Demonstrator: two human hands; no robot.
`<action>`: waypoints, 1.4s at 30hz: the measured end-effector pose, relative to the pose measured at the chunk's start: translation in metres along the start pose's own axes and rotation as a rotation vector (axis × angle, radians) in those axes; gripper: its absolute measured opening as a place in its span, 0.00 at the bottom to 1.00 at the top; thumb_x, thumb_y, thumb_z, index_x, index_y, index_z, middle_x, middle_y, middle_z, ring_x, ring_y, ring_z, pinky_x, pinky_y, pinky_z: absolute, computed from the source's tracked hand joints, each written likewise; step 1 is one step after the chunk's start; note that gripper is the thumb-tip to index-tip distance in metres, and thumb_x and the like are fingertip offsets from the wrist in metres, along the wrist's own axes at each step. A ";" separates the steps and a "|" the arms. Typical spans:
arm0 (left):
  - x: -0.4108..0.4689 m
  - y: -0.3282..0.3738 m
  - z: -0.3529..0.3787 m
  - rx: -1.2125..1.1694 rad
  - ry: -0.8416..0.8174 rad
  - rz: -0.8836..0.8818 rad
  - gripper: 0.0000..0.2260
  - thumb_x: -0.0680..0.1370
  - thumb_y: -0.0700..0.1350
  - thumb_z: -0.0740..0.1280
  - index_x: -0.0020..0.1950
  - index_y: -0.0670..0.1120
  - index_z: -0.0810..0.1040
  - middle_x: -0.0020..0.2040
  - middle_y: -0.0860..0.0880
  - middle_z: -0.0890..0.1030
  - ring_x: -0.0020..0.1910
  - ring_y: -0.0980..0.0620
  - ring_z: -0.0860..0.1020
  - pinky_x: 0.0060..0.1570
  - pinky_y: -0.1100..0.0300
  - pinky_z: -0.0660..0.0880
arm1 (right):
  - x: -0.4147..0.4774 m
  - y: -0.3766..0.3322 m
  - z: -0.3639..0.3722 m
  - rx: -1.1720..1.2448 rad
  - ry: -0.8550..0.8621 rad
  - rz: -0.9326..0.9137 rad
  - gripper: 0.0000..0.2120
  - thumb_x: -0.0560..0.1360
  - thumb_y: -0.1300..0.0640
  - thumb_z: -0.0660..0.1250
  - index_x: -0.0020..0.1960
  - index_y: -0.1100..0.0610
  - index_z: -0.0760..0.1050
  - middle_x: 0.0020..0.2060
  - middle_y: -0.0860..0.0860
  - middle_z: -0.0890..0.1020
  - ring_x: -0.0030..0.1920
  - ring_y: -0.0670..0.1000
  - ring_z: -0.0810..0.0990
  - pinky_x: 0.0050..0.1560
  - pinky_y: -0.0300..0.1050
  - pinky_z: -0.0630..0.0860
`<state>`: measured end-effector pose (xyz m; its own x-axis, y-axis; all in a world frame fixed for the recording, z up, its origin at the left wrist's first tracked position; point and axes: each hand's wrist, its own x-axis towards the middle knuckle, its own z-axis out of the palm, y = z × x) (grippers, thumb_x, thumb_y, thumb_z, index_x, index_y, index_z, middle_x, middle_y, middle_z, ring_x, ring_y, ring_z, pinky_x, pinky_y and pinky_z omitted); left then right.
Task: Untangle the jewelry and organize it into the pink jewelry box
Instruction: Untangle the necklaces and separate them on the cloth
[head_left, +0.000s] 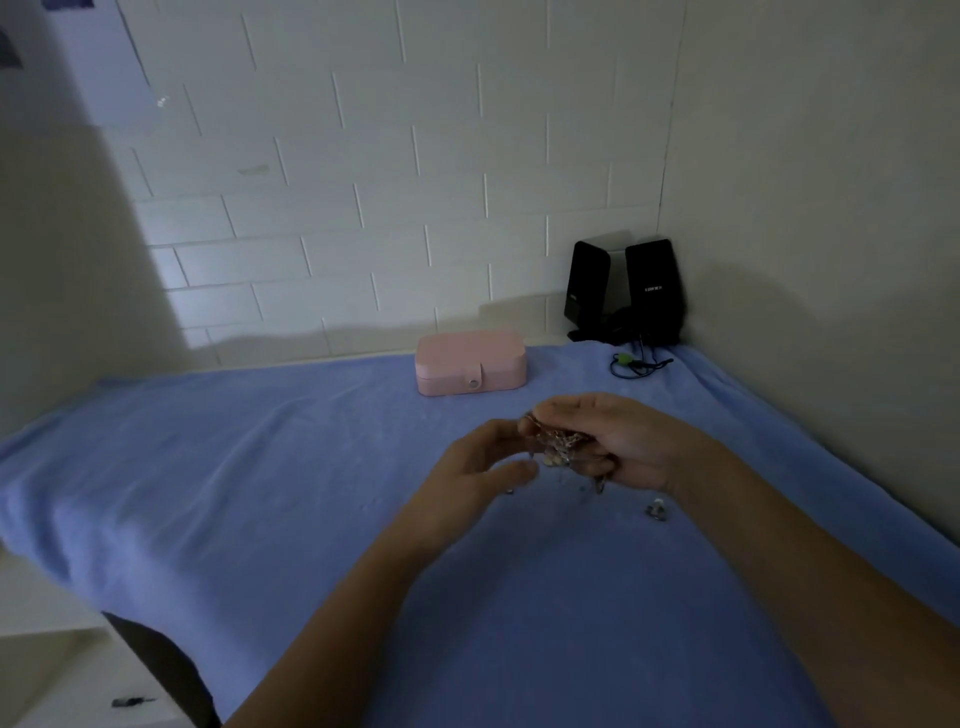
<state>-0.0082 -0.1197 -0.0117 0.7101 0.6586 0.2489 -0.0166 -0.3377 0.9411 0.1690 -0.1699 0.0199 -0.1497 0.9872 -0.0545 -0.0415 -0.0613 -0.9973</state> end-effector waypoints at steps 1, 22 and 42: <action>0.003 0.005 0.002 -0.060 0.031 -0.013 0.09 0.76 0.37 0.67 0.55 0.43 0.78 0.53 0.48 0.82 0.54 0.56 0.79 0.53 0.67 0.74 | -0.001 -0.001 -0.001 0.000 -0.024 -0.016 0.11 0.70 0.53 0.65 0.46 0.58 0.82 0.25 0.47 0.72 0.21 0.41 0.59 0.21 0.32 0.57; 0.022 0.005 -0.009 -0.606 0.259 -0.206 0.16 0.76 0.49 0.62 0.29 0.46 0.73 0.24 0.51 0.65 0.23 0.55 0.64 0.23 0.66 0.65 | 0.005 0.005 -0.022 -0.267 0.610 -0.106 0.12 0.81 0.64 0.54 0.53 0.62 0.77 0.37 0.54 0.82 0.40 0.49 0.80 0.44 0.38 0.77; 0.018 0.001 -0.007 -0.283 0.367 -0.052 0.08 0.78 0.41 0.64 0.41 0.40 0.79 0.34 0.47 0.83 0.34 0.52 0.81 0.34 0.65 0.76 | 0.001 0.006 0.028 -0.335 0.419 -0.166 0.08 0.66 0.67 0.75 0.44 0.58 0.82 0.37 0.55 0.85 0.36 0.47 0.84 0.38 0.34 0.78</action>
<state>-0.0001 -0.1032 -0.0049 0.4203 0.8811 0.2167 -0.2152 -0.1352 0.9672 0.1410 -0.1738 0.0156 0.2406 0.9578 0.1573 0.2951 0.0822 -0.9519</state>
